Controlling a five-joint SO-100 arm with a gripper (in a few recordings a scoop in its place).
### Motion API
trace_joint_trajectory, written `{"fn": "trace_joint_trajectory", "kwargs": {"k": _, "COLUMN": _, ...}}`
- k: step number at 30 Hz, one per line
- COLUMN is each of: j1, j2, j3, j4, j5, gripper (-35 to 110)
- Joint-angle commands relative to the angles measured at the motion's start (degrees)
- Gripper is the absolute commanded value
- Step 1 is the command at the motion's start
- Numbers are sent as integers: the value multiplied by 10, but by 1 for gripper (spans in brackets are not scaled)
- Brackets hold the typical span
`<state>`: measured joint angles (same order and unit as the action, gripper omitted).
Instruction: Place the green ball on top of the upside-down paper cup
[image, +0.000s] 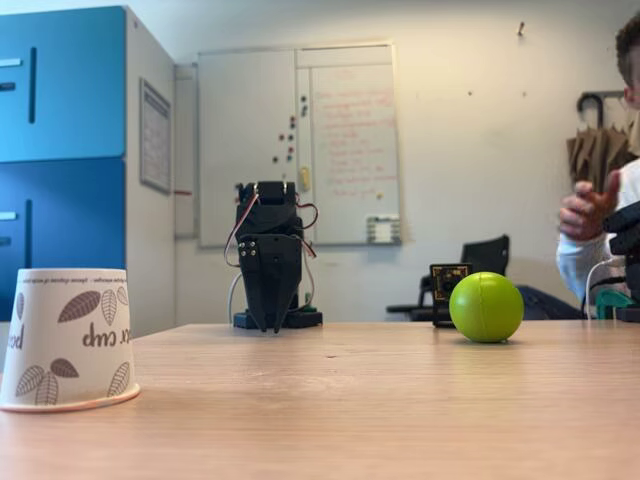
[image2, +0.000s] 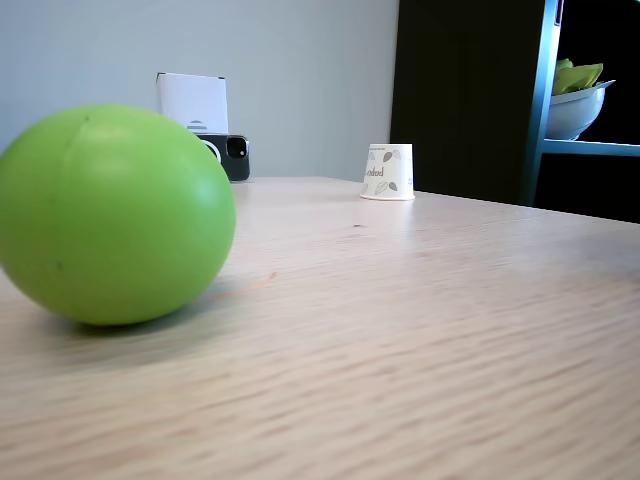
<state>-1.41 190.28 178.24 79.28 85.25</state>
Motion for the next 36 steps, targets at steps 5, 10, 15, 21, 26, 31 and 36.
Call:
{"fn": "trace_joint_trajectory", "kwargs": {"k": 5, "j1": -1, "j2": 3, "j3": 1, "j4": 4, "j5": -4, "gripper": 0}}
{"fn": "trace_joint_trajectory", "kwargs": {"k": 10, "j1": -1, "j2": 3, "j3": 1, "j4": 4, "j5": -4, "gripper": 0}}
{"fn": "trace_joint_trajectory", "kwargs": {"k": 15, "j1": -2, "j2": 3, "j3": 1, "j4": 4, "j5": -4, "gripper": 0}}
{"fn": "trace_joint_trajectory", "kwargs": {"k": 21, "j1": -4, "j2": 3, "j3": -4, "j4": -6, "j5": -1, "gripper": 0}}
{"fn": "trace_joint_trajectory", "kwargs": {"k": 26, "j1": -22, "j2": -44, "j3": -93, "j4": -4, "j5": -40, "gripper": 1}}
{"fn": "trace_joint_trajectory", "kwargs": {"k": 31, "j1": -54, "j2": -197, "j3": -277, "j4": 18, "j5": -78, "gripper": 2}}
{"fn": "trace_joint_trajectory", "kwargs": {"k": 36, "j1": -117, "j2": -336, "j3": -432, "j4": 48, "j5": -93, "gripper": 5}}
